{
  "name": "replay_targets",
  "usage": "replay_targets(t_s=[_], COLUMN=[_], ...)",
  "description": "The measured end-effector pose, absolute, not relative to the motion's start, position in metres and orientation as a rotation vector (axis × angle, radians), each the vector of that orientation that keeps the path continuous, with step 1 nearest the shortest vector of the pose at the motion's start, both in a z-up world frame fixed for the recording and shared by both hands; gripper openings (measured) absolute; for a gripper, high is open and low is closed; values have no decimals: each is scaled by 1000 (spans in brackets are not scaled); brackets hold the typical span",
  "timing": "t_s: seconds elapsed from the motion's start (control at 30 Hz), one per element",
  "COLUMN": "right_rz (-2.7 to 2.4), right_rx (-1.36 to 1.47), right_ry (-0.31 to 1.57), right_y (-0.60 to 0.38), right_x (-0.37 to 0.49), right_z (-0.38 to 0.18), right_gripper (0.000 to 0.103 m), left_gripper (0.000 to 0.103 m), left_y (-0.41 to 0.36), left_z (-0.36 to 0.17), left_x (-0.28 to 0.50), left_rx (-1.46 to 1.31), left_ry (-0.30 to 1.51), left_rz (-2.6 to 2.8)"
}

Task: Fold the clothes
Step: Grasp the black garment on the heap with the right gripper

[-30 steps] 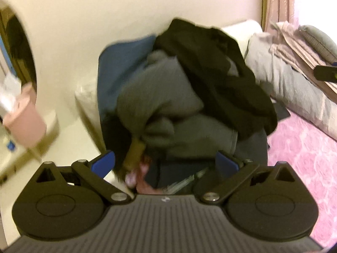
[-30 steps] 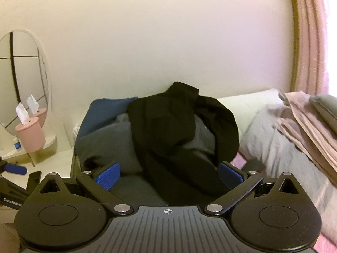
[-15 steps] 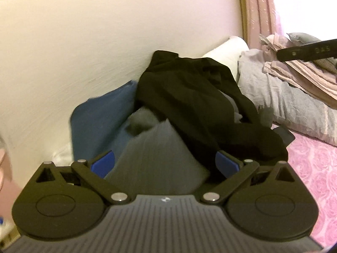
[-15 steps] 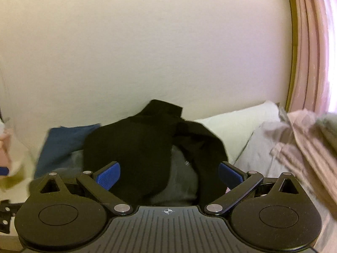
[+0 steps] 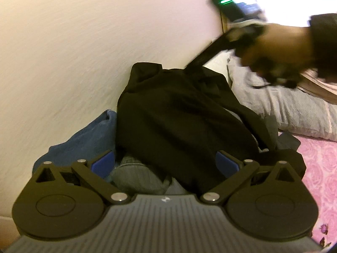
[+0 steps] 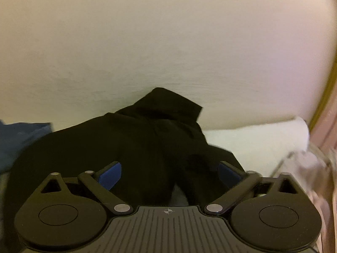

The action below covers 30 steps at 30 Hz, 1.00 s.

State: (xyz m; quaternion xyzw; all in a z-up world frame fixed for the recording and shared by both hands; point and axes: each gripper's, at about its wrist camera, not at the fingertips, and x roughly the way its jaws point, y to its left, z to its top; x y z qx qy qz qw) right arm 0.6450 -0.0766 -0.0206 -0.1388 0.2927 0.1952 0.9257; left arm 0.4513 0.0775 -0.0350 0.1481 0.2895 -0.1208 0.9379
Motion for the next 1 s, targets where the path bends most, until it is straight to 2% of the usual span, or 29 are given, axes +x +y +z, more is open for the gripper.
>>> replay_targets(t_s=[0.03, 0.4, 0.47, 0.5, 0.53, 0.77, 0.87, 1.0], right_rz=[406, 450, 457, 450, 439, 377, 331, 267], right_rx=[-308, -462, -441, -445, -451, -284, -213, -123], right_ry=[612, 698, 710, 700, 674, 489, 488, 494], right_y=[-69, -29, -30, -31, -32, -95, -137, -196], right_x=[660, 746, 748, 744, 738, 652, 592, 507], right_z=[-26, -73, -73, -71, -67, -6, -4, -5], right_gripper=[69, 69, 17, 14, 6, 4, 0, 0], left_gripper=[101, 101, 101, 101, 101, 101, 101, 101], left_y=[80, 107, 109, 110, 110, 109, 91, 64], left_z=[-37, -49, -46, -44, -42, -32, -29, -24], left_x=[455, 474, 472, 471, 470, 455, 433, 400], left_rx=[294, 227, 229, 230, 232, 209, 214, 229], left_ry=[596, 633, 609, 593, 577, 521, 505, 477], left_rz=[-249, -191, -172, -161, -150, -129, -170, -233])
